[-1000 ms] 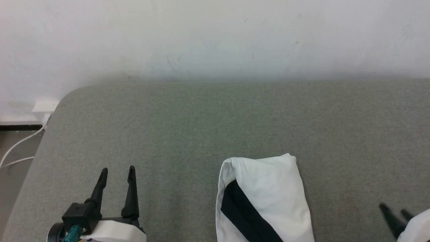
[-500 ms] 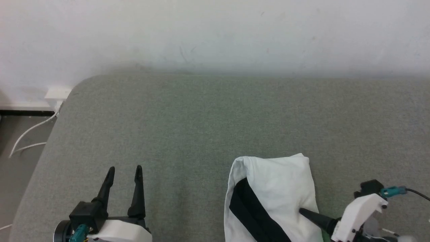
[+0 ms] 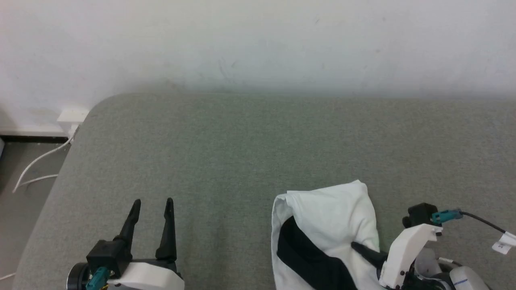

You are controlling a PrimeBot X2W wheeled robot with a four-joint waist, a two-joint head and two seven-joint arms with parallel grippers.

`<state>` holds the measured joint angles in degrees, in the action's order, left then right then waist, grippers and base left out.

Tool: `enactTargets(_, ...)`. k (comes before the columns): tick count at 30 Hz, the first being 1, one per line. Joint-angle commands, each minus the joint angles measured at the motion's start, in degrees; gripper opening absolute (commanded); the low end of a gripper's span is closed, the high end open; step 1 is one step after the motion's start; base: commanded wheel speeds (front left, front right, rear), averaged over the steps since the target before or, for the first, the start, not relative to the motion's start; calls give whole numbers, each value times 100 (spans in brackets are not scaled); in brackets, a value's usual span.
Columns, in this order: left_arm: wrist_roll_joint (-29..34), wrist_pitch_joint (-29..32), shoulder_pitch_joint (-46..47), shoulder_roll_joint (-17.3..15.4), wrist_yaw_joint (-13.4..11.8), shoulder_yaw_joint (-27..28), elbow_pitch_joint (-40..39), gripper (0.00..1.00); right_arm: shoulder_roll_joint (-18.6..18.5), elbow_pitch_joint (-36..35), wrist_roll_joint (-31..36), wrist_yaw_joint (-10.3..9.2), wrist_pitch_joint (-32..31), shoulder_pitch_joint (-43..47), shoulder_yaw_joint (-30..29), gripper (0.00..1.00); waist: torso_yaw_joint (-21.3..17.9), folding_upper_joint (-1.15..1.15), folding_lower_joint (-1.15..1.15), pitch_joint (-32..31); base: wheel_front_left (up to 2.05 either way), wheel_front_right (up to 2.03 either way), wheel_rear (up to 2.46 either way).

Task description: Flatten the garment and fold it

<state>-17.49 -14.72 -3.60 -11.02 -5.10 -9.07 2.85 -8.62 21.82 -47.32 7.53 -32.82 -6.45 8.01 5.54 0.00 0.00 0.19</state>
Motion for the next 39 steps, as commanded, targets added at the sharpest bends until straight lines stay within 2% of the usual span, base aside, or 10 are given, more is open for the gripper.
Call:
enactTargets(1,6,-11,-51,-1,-8,2,11,100,-163,-76,233,-4,174,-117,110,0,-135,0,0,-86,0,0,0)
enactTargets(6,-22,-11,-124,-8,-43,19,-43,100,-602,-160,1267,-4,318,-231,492,0,-531,0,0,-133,0,0,0)
enactTargets(11,-51,-13,-155,-4,-61,42,-119,100,-822,-206,1824,-4,147,-353,479,0,-1023,0,0,-58,0,0,0)
enactTargets(12,-55,-15,-125,-10,-46,38,-164,100,-916,-186,2072,-4,59,-448,407,0,-1272,0,0,60,0,0,0)
enactTargets(22,57,-13,539,-198,176,-62,-324,100,-1343,294,2691,-4,38,-1209,-11,0,-2150,0,0,1119,0,0,0)
enactTargets(35,258,107,1472,-404,374,-258,-444,100,-1513,1409,3695,-4,1400,-2362,-1063,0,-2319,0,0,2170,0,0,0)
enactTargets(36,261,107,1511,-407,386,-273,-432,100,-1491,1501,3805,-4,1551,-2413,-1143,15,-2292,0,0,2196,0,0,0)
enactTargets(37,262,104,1541,-408,397,-286,-412,100,-1455,1583,3895,-4,1714,-2455,-1200,46,-2266,0,0,2207,0,0,0)
enactTargets(38,260,100,1564,-404,398,-292,-388,100,-1420,1673,3973,-4,1852,-2476,-1241,100,-2236,0,0,2207,0,0,0)
enactTargets(39,255,94,1580,-395,398,-297,-360,100,-1392,1772,4037,-4,1977,-2491,-1325,100,-2202,0,0,2192,0,0,0)
